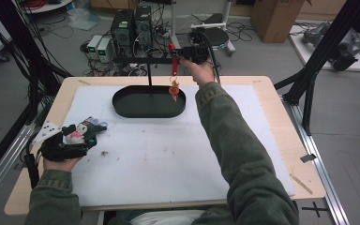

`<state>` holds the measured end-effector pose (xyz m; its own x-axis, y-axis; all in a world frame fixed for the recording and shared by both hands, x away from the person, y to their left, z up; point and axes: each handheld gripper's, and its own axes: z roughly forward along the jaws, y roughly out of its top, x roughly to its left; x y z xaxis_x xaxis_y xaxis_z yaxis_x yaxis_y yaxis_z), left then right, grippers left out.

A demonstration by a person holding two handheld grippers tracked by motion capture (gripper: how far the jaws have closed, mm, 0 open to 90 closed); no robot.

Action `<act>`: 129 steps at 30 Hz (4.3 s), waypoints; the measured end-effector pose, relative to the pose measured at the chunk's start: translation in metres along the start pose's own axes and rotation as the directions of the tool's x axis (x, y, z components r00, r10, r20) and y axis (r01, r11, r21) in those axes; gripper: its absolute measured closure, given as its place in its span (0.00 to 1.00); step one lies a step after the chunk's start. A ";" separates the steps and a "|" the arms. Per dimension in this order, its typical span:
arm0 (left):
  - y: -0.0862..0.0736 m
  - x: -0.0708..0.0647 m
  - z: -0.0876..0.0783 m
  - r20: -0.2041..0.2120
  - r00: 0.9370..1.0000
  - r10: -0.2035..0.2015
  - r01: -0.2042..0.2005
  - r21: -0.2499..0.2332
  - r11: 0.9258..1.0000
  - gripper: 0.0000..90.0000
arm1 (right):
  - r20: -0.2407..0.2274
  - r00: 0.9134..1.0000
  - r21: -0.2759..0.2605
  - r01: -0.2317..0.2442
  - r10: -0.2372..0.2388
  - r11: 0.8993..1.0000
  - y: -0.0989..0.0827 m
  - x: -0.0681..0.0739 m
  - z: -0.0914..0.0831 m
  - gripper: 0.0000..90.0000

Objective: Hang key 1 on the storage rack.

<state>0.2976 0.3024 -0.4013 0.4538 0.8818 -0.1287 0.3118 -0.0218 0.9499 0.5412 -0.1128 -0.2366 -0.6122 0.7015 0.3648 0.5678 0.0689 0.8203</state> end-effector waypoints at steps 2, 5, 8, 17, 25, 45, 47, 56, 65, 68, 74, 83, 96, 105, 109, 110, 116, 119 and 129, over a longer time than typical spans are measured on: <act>0.000 0.001 0.001 -0.002 1.000 -0.002 0.002 0.000 1.000 0.03 | 0.000 1.000 -0.005 -0.005 0.005 1.000 0.006 0.000 0.002 0.83; 0.000 0.001 0.002 0.002 1.000 -0.004 0.004 0.001 1.000 0.03 | 0.016 1.000 -0.022 -0.014 0.015 1.000 0.013 -0.001 0.005 0.83; 0.000 0.001 0.002 0.004 1.000 -0.002 0.002 0.003 1.000 0.03 | 0.020 0.999 -0.045 -0.042 0.043 0.998 0.018 -0.007 0.007 0.83; 0.000 0.000 0.001 0.006 1.000 -0.002 0.002 0.000 1.000 0.03 | 0.068 0.995 -0.082 -0.066 0.071 0.995 0.024 -0.016 0.003 0.83; 0.000 -0.001 -0.001 0.002 1.000 0.002 -0.002 0.006 1.000 0.03 | 0.061 0.992 -0.100 -0.103 0.110 0.990 0.025 -0.024 0.004 0.83; 0.000 0.002 0.000 0.009 1.000 -0.004 0.004 -0.002 1.000 0.03 | 0.027 0.990 -0.114 -0.132 0.136 0.985 0.019 -0.027 0.026 0.83; 0.000 0.001 0.000 0.008 1.000 -0.006 0.006 -0.004 1.000 0.03 | 0.012 0.991 -0.110 -0.131 0.133 0.985 0.019 -0.028 0.027 0.82; 0.000 0.000 -0.001 0.008 1.000 -0.002 0.002 0.003 1.000 0.03 | 0.110 0.994 -0.068 0.029 -0.022 0.997 0.017 -0.014 0.031 0.12; 0.000 -0.001 -0.003 0.005 1.000 -0.001 0.001 0.006 1.000 0.03 | 0.040 0.996 -0.062 0.085 -0.082 0.994 0.015 -0.001 0.023 0.01; 0.000 -0.001 -0.003 0.004 1.000 0.000 0.000 0.005 1.000 0.03 | 0.017 0.994 -0.058 0.113 -0.112 0.992 0.013 0.003 0.017 0.01; 0.000 -0.002 -0.004 0.004 1.000 0.003 -0.003 0.008 1.000 0.03 | 0.029 0.988 -0.054 0.150 -0.149 0.987 0.003 0.002 0.006 0.01; -0.001 -0.002 -0.004 0.006 1.000 -0.005 0.005 0.025 1.000 0.03 | -0.006 0.982 -0.045 0.191 -0.191 0.981 -0.015 -0.001 -0.018 0.01; -0.001 -0.002 -0.005 0.002 1.000 -0.009 0.009 0.031 0.999 0.03 | -0.025 0.967 -0.070 0.253 -0.255 0.965 -0.040 -0.008 -0.058 0.01; -0.001 -0.003 -0.006 0.003 1.000 -0.008 0.008 0.034 0.999 0.03 | -0.059 0.962 -0.050 0.262 -0.265 0.964 -0.064 -0.012 -0.073 0.01; -0.001 -0.003 -0.006 0.002 1.000 -0.007 0.007 0.035 0.999 0.03 | -0.047 0.959 -0.047 0.278 -0.280 0.959 -0.079 -0.017 -0.078 0.01; -0.001 -0.003 -0.006 0.001 1.000 -0.009 0.009 0.034 0.999 0.03 | -0.050 0.958 -0.015 0.281 -0.282 0.960 -0.081 -0.017 -0.079 0.01; -0.001 -0.003 -0.006 0.000 1.000 -0.009 0.009 0.032 0.999 0.03 | -0.026 0.933 0.028 0.359 -0.358 0.933 -0.095 -0.010 -0.086 0.01; -0.001 -0.003 -0.006 0.000 1.000 -0.008 0.008 0.031 0.999 0.03 | -0.015 0.923 0.066 0.385 -0.385 0.920 -0.102 -0.009 -0.089 0.01; -0.001 -0.003 -0.006 0.000 1.000 -0.007 0.007 0.034 0.999 0.03 | -0.003 0.929 0.042 0.371 -0.371 0.928 -0.127 -0.017 -0.106 0.01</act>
<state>0.2911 0.3030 -0.4002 0.4518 0.8818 -0.1355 0.3429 -0.0314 0.9388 0.4213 -0.2084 -0.3000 -0.7806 0.6240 0.0354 0.3228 0.3540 0.8778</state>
